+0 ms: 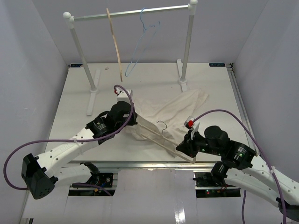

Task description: Place the t-shirt on the hanger

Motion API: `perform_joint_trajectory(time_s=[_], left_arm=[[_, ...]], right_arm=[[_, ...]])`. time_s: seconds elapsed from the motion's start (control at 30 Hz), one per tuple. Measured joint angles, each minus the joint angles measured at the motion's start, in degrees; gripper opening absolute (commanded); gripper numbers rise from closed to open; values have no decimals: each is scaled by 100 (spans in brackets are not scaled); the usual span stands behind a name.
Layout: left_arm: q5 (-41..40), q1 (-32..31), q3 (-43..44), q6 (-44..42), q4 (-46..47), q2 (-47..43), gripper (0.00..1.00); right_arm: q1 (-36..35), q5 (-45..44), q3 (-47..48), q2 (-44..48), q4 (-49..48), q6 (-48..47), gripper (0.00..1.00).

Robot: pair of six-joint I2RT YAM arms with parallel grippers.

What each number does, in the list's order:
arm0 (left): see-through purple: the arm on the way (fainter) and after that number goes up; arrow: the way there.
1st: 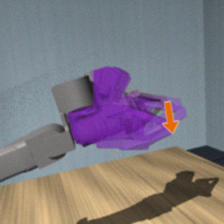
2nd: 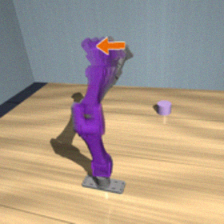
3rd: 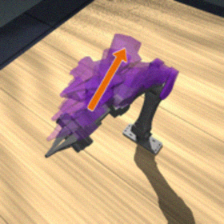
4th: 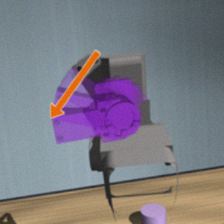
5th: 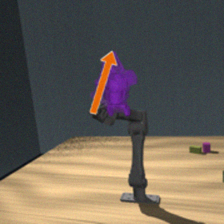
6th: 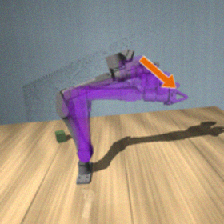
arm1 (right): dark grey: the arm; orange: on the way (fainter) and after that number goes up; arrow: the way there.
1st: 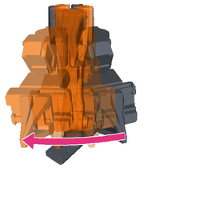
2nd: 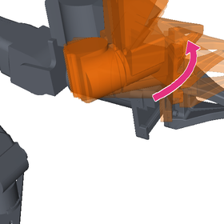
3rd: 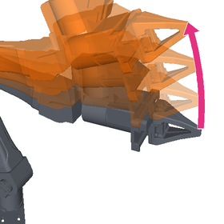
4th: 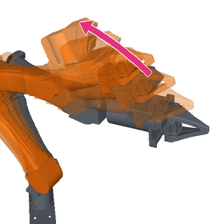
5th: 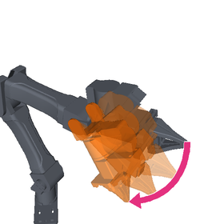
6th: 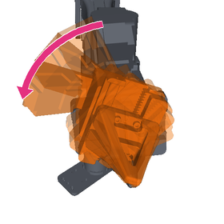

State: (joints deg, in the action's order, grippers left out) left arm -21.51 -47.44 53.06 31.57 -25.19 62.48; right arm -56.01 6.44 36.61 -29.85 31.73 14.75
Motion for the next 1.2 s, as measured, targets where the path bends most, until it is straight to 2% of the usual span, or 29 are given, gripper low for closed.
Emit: perform_joint_trajectory(time_s=[0.43,0.8,1.07,1.13,1.2], left_arm=[[908,9,459,-69,-310,-25,0],[1801,42,1178,81,-328,11,0],[2291,49,1213,204,-244,11,0],[2343,57,1213,208,-221,11,16],[2358,57,1213,167,-221,11,48]], right_arm=[[-8,-334,-74,-710,-995,-354,8],[-201,-669,-78,-1007,-2320,-852,8],[-391,-902,-251,-1429,-3211,-1069,8],[-413,-949,-383,-1458,-3460,-1065,8],[-434,-971,-561,-1434,-3723,-1058,8]])
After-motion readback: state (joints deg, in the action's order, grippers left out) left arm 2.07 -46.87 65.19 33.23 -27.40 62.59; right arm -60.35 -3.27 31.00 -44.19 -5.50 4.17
